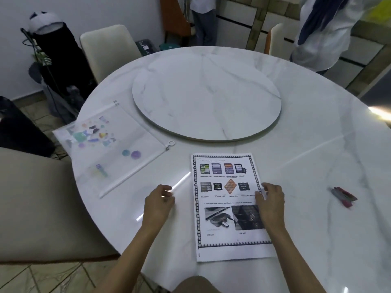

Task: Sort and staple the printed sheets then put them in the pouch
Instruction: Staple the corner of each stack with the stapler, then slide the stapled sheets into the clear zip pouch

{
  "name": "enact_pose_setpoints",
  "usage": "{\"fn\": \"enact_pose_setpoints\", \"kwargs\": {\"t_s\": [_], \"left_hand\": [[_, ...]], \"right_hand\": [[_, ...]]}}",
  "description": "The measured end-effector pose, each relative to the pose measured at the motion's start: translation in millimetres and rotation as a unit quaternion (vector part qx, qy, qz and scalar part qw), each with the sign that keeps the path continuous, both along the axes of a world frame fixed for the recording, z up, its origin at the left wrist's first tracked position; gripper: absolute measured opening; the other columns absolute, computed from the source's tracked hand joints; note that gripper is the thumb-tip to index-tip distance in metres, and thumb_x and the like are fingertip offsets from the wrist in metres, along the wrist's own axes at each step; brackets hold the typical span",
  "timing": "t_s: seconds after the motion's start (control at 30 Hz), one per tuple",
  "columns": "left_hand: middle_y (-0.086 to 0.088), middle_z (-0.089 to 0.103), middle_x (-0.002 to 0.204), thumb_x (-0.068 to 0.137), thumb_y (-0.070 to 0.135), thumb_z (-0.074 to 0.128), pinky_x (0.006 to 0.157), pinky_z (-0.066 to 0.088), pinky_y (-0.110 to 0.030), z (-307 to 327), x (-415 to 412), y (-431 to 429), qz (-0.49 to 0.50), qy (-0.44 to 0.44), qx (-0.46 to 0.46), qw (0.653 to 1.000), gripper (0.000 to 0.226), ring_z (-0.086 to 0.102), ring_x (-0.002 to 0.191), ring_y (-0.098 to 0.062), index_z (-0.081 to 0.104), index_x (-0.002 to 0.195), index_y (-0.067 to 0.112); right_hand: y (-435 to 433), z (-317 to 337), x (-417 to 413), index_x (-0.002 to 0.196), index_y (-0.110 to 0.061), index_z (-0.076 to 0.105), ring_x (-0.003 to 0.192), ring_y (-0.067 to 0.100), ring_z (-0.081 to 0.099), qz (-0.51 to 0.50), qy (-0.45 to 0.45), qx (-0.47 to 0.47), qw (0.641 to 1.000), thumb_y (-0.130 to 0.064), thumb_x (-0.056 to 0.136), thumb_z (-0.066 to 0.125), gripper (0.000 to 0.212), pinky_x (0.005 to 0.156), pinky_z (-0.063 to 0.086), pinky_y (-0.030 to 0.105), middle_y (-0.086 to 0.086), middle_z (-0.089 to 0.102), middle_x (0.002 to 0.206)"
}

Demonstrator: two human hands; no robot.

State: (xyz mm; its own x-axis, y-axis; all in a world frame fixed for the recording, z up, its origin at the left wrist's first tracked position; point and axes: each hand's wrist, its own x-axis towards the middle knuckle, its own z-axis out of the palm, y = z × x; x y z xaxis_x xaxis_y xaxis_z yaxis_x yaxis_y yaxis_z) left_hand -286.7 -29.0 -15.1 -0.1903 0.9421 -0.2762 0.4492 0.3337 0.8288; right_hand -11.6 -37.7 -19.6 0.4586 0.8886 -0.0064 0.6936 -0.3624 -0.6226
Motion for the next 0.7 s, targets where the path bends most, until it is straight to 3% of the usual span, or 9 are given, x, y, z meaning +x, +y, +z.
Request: {"fn": "enact_pose_setpoints", "kwargs": {"t_s": [0.13,0.2,0.43,0.7], "left_hand": [[0.0,0.06,0.111,0.09,0.016,0.055,0.082,0.044,-0.027,2,-48,2,0.026,0.08,0.027,0.996,0.027,0.057,0.093,-0.014,0.057,0.116,0.016],[-0.003,0.059,0.118,0.09,0.015,0.055,0.085,0.043,-0.03,2,-70,5,0.032,0.125,0.038,0.991,0.03,0.056,0.103,-0.019,0.055,0.12,0.015],[-0.014,0.049,0.132,0.089,0.014,0.056,0.097,0.04,-0.044,6,-131,16,0.074,0.237,0.028,0.968,0.04,0.043,0.121,-0.032,0.05,0.128,0.009],[-0.019,0.041,0.138,0.089,0.017,0.055,0.099,0.036,-0.045,2,-166,37,0.125,0.279,-0.041,0.951,0.049,0.037,0.125,-0.034,0.041,0.134,0.002]], "right_hand": [[33,8,-33,0.121,0.0,0.055,0.108,0.026,0.051,0.123,0.0,-0.007,0.992,-0.008,0.089,0.057,0.034,0.09,0.039,0.022,0.018,0.051,0.12],[51,9,-55,0.121,-0.001,0.055,0.109,0.025,0.05,0.193,-0.004,-0.019,0.981,-0.009,0.088,0.058,0.034,0.085,0.032,0.015,0.016,0.052,0.121],[125,15,-141,0.126,-0.002,0.052,0.12,0.027,0.045,0.356,-0.038,-0.006,0.934,-0.015,0.089,0.057,0.039,0.093,0.031,0.021,0.016,0.051,0.125],[195,5,-217,0.124,0.001,0.049,0.114,0.031,0.048,0.447,-0.111,-0.033,0.887,-0.01,0.088,0.054,0.038,0.091,0.039,0.033,0.017,0.046,0.125]]}}
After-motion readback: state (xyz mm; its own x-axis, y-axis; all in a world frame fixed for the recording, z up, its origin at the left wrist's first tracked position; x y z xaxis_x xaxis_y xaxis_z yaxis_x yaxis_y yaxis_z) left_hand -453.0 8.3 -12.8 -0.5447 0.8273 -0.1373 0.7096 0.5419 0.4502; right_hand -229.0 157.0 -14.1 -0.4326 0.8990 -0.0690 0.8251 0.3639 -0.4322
